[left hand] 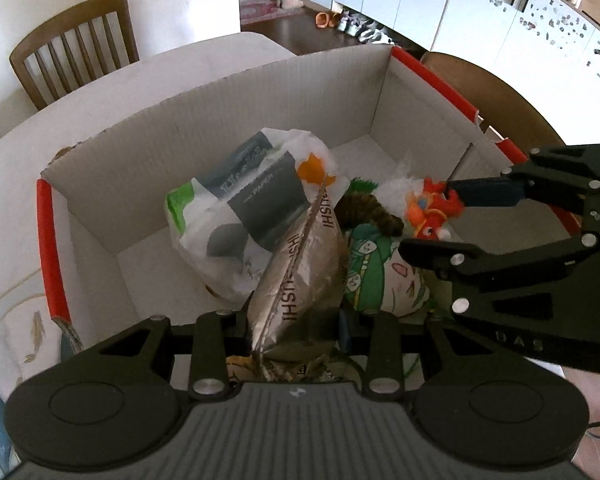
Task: Organize objects
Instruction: 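Lower the pouch and plush into the box and open both tools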
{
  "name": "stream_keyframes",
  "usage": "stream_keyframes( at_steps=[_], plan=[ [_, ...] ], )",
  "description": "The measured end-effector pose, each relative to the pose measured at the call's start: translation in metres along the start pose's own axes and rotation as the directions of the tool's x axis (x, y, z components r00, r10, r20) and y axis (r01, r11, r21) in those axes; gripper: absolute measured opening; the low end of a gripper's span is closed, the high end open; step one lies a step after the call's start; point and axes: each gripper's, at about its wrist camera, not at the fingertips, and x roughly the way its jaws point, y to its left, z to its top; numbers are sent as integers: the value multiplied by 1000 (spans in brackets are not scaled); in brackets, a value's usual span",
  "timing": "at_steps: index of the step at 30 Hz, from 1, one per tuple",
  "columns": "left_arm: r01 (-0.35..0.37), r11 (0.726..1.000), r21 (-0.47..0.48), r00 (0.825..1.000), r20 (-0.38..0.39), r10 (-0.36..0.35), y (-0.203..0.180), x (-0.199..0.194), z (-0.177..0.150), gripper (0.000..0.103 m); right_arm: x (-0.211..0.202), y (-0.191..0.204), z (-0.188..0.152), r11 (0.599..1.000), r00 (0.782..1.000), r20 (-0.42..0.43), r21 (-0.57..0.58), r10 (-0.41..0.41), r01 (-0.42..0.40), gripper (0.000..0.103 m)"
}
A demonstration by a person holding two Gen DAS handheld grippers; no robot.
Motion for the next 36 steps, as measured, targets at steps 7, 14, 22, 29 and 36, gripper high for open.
stream_keyframes(
  at_steps=[7,14,22,29,36],
  plan=[
    [2,1000,-4,1000,-2,-2,1,-3,0,39,-8,-1,1,1000,1000,19,16,2,-2,50],
    [-25,1000,2,998,50,24,-1,-20,-9,61,-27,-1,-1,999,999,46,36,21,-23,53],
    [-26,999,-23,992,126,28,3,-58,-21,61,-59,4,-2,996,994,107,76,33,-41,53],
    [-22,999,-36,976,218,29,8,-99,-31,61,-91,13,-5,993,985,171,107,31,-50,53],
    [-28,999,-32,950,310,37,10,-137,-40,61,-115,26,-9,985,976,213,162,32,-67,53]
  ],
)
